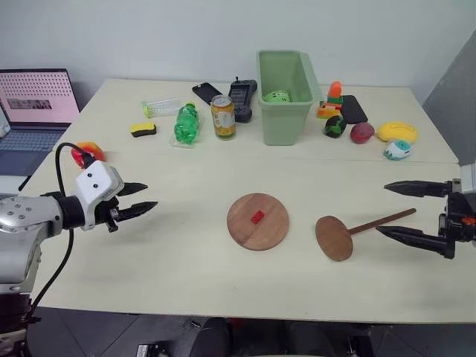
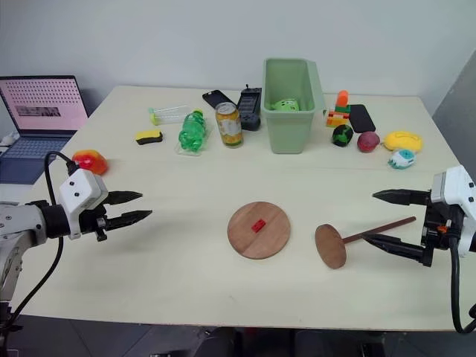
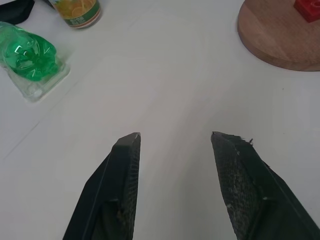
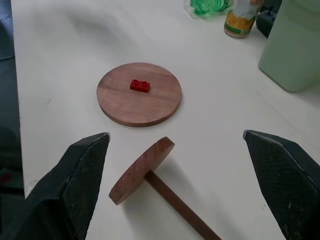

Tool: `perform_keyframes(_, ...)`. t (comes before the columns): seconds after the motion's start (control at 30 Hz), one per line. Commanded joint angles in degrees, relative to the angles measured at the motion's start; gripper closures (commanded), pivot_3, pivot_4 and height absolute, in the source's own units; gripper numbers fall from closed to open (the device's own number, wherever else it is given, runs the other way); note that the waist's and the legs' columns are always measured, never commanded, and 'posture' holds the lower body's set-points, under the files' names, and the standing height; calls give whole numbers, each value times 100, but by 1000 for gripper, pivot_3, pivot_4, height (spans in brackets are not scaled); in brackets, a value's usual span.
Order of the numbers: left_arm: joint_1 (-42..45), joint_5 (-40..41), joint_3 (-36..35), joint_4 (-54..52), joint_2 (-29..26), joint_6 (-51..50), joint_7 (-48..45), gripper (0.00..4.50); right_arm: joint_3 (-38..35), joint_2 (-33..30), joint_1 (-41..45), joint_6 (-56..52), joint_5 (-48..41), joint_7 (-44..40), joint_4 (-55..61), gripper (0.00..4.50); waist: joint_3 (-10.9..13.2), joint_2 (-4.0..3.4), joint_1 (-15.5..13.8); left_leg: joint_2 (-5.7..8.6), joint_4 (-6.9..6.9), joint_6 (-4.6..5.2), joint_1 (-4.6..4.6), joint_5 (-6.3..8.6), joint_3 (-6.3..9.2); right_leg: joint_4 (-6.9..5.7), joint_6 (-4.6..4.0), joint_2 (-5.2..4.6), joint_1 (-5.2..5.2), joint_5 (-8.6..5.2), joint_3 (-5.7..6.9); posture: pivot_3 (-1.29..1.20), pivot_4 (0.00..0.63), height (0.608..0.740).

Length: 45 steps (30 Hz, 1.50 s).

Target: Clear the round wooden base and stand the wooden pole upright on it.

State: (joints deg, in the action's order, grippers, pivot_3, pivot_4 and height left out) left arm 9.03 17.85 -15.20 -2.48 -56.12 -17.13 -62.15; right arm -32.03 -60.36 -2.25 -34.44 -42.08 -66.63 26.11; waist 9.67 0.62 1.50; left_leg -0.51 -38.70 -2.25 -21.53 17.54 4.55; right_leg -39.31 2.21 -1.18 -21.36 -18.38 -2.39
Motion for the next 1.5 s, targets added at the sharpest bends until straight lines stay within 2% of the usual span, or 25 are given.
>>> perform_keyframes(0.03,74,161,-62,-206,-86,-29,-110,1310,176,66,302,-168,-343,285,365,0,0,0,2,0,0,0,0,0,0,0,0,0,0,0,0,0,150,740)
perform_keyframes(0.27,258,79,530,-602,90,-52,-196,21,1288,198,1393,-838,-763,1276,1075,0,2,-2,3,-2,-1,0,-5,0,2,-2,0,-1,-6,0,-1,0,150,740)
perform_keyframes(0.47,849,52,1588,-979,657,-324,-297,21,2366,87,2414,-1735,-810,1940,1372,0,2,-3,-18,5,-10,0,-28,0,19,8,0,0,-10,1,4,0,150,740)
perform_keyframes(0.63,1374,-165,2345,-811,1235,-432,-240,21,2651,58,2759,-1971,-838,1975,1429,0,1,-1,-16,9,-9,0,-35,0,19,18,1,3,-12,1,7,0,150,740)
perform_keyframes(1.03,2330,-960,3372,331,2584,-547,481,21,2405,-113,2201,-1930,-676,2154,1794,0,1,-2,3,7,-10,1,-35,0,12,16,2,5,-17,2,10,0,150,740)
perform_keyframes(1.27,2262,-1186,3549,466,2857,-574,606,21,2363,-107,2101,-1865,-649,2197,1901,0,1,-1,0,11,-14,1,-35,0,13,15,3,4,-16,2,11,0,150,740)
perform_keyframes(1.5,2216,-1437,3615,556,2903,-432,687,1299,2405,-115,2146,-1787,-592,2139,1875,0,1,-1,-8,12,-14,1,-36,0,16,15,3,4,-14,2,10,0,150,740)
